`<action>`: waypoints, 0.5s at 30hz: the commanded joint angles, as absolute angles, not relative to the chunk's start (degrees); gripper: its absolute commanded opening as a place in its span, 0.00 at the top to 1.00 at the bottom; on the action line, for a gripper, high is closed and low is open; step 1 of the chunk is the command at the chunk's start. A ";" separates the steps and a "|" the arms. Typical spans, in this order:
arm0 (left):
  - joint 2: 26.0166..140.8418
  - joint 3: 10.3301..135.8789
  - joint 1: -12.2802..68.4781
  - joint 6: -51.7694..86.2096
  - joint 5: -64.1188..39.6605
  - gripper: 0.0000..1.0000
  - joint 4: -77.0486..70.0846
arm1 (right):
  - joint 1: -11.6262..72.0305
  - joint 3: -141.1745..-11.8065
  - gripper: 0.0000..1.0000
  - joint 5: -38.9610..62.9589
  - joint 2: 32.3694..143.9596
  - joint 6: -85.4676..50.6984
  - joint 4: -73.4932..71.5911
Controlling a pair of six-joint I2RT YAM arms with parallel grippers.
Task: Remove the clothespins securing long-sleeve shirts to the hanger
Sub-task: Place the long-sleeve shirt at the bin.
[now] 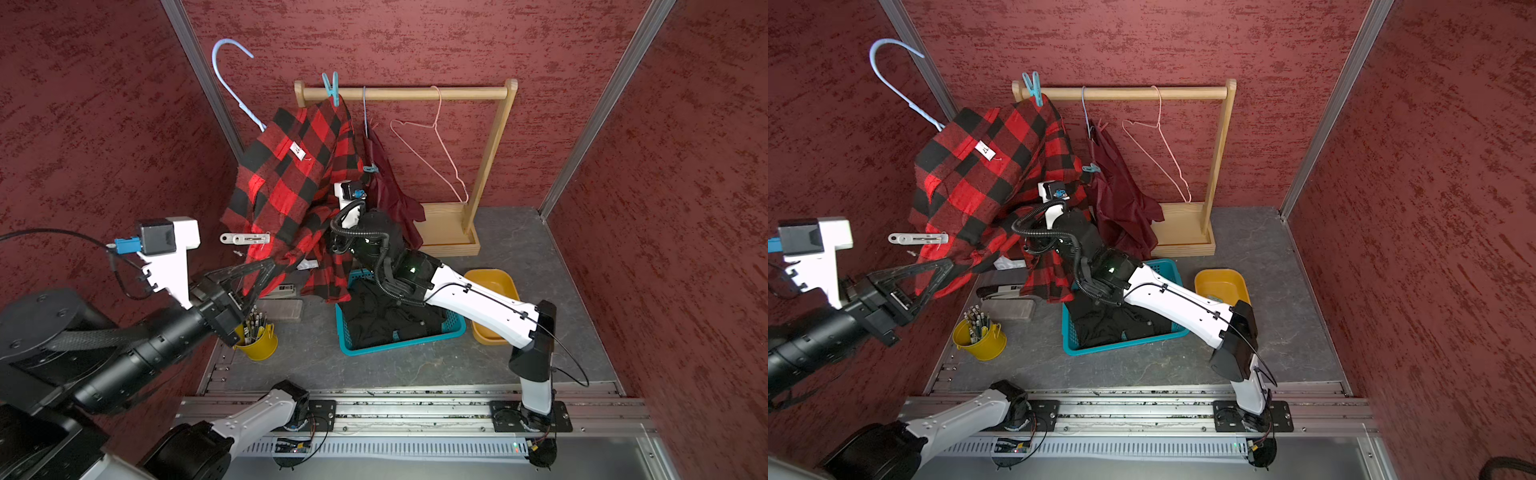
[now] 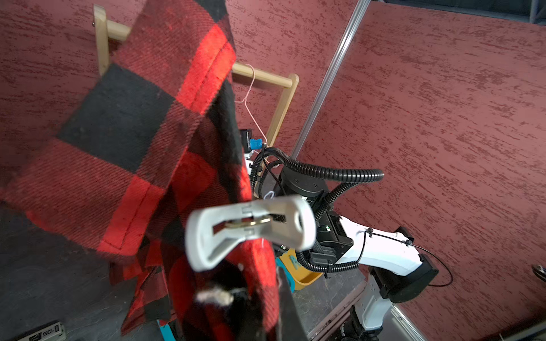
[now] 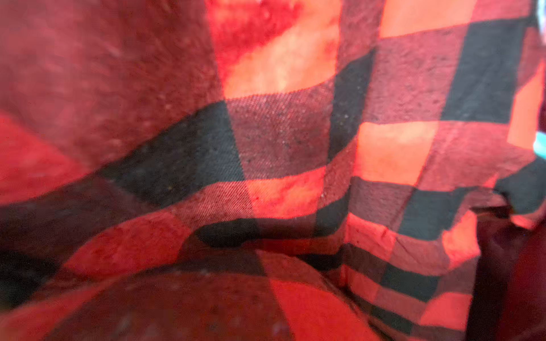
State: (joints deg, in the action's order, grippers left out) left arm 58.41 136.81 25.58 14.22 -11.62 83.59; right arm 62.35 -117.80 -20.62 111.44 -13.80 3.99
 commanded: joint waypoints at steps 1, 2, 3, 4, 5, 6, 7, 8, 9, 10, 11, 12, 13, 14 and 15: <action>56.24 137.79 25.84 11.97 -17.21 1.00 79.56 | 63.63 -117.81 0.79 -29.45 107.05 -11.73 4.07; 55.82 137.96 25.84 11.90 -18.04 1.00 79.71 | 64.29 -117.26 0.79 -30.48 106.31 -11.33 3.86; 55.38 138.28 25.84 11.83 -18.99 1.00 79.69 | 65.17 -116.56 0.79 -31.78 105.47 -10.71 3.60; 55.05 138.73 25.88 11.87 -19.93 1.00 79.67 | 66.04 -115.68 0.79 -33.18 104.57 -10.19 3.09; 54.67 139.03 25.93 11.79 -20.71 1.00 79.71 | 66.79 -114.95 0.79 -34.21 103.85 -9.79 2.73; 54.34 139.49 25.94 11.80 -21.57 1.00 79.77 | 67.63 -114.32 0.79 -35.40 103.05 -9.37 2.41; 54.02 139.82 26.07 11.93 -22.31 1.00 79.88 | 68.45 -113.64 0.80 -36.71 102.33 -8.91 2.12; 53.84 140.08 26.21 12.00 -23.02 1.00 79.83 | 69.17 -113.21 0.80 -37.97 101.86 -8.52 1.92; 53.52 140.18 26.49 12.08 -23.99 1.00 79.61 | 69.98 -112.76 0.80 -39.55 101.24 -8.06 1.83; 53.31 140.18 26.55 12.30 -24.95 1.00 79.58 | 70.67 -112.32 0.80 -41.04 100.63 -7.62 1.47; 53.20 140.19 26.68 12.39 -25.72 1.00 79.56 | 71.23 -111.80 0.80 -42.14 99.96 -7.14 1.20; 52.98 140.19 26.71 12.55 -26.69 1.00 79.55 | 71.99 -110.92 0.80 -43.45 99.16 -6.67 0.81; 52.84 140.18 26.80 12.65 -27.74 1.00 79.49 | 72.76 -110.06 0.80 -44.60 98.32 -6.28 0.15; 52.69 140.21 26.79 12.79 -28.55 1.00 79.38 | 73.33 -109.30 0.80 -45.47 97.51 -6.08 -0.09; 52.52 140.32 26.80 12.83 -29.47 1.00 79.15 | 74.00 -108.55 0.80 -46.60 96.74 -5.86 -0.20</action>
State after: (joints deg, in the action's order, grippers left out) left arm 53.23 139.61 26.44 13.67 -24.36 83.57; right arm 72.95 -109.78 -39.35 99.39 -7.53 2.72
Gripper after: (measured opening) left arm 0.070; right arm 0.198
